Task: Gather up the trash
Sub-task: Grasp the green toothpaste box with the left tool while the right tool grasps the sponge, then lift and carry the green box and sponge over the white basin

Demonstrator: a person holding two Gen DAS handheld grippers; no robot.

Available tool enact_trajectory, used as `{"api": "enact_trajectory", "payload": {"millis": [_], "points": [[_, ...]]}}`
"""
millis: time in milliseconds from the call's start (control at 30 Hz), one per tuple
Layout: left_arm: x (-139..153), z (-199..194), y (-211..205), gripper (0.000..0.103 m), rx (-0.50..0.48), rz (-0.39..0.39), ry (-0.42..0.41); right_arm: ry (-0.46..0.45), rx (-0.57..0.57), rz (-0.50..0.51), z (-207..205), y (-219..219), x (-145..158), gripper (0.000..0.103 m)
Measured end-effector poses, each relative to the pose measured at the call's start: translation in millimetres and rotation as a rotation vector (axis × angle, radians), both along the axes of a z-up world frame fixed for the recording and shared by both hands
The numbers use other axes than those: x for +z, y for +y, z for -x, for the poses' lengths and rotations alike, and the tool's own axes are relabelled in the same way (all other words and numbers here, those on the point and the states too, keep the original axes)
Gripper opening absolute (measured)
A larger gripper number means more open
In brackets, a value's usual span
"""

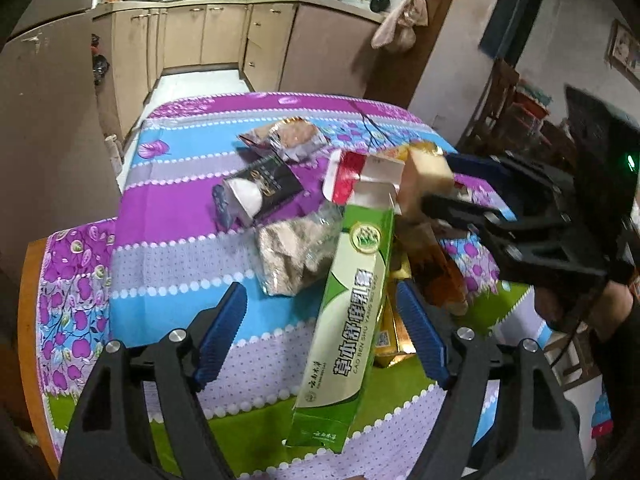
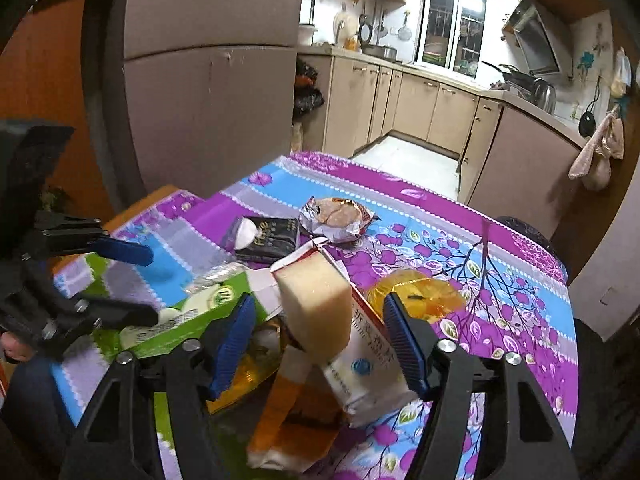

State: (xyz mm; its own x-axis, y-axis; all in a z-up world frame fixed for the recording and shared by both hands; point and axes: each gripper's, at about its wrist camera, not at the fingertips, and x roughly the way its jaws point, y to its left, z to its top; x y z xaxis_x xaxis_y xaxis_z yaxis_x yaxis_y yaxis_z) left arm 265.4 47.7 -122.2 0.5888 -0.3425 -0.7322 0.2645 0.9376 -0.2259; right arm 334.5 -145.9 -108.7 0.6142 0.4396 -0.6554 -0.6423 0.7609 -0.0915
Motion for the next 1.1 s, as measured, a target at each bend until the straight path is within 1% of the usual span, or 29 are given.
{"api": "enact_trajectory", "payload": {"millis": [67,133,167,200,300,333,400,467,500,633,733,867,1100], "points": [[-5.5,1.2,-7.8,0.074,-0.026,-0.013,0.011,0.001,-0.003,0.006,0.1,-2.7,-2.9,0.057],[-12.3,1.9,-15.5,0.074,-0.047,-0.041,0.022,-0.004,-0.007,0.013,-5.4,-9.1,-8.0,0.048],[-14.7,2.5,-17.5,0.074,-0.048,-0.053,0.022,-0.010,-0.014,0.010,-4.5,-11.3,-8.1,0.045],[-17.1,3.4,-18.4,0.074,-0.050,-0.057,0.023,-0.012,-0.020,0.003,-4.7,-14.1,-7.7,0.037],[-21.4,6.2,-19.6,0.074,-0.042,-0.056,0.027,-0.027,-0.043,-0.023,-4.5,-22.0,-4.6,0.034],[-22.2,7.0,-19.1,0.071,-0.041,-0.059,0.025,-0.033,-0.050,-0.034,-3.4,-24.5,-2.5,0.033],[-23.3,8.3,-19.5,0.064,-0.043,-0.057,0.022,-0.043,-0.062,-0.062,-2.6,-29.4,2.5,0.033],[-23.0,9.8,-18.7,0.053,-0.041,-0.041,0.021,-0.044,-0.066,-0.091,0.2,-32.8,8.5,0.032],[-23.9,9.8,-18.8,0.041,-0.035,-0.050,0.025,-0.049,-0.068,-0.105,2.4,-34.9,12.3,0.032],[-25.5,10.4,-19.5,0.039,-0.018,-0.051,0.013,-0.074,-0.075,-0.138,14.9,-41.1,26.7,0.032],[-22.1,13.9,-18.6,0.037,-0.005,-0.031,-0.004,-0.092,-0.100,-0.161,25.5,-45.4,37.0,0.032],[-5.2,25.2,-16.6,0.037,0.025,-0.024,-0.064,-0.110,-0.147,-0.193,43.8,-52.0,46.0,0.032],[35.2,47.8,-13.6,0.036,0.096,-0.022,-0.189,-0.119,-0.264,-0.232,80.2,-67.6,53.3,0.031]]}}
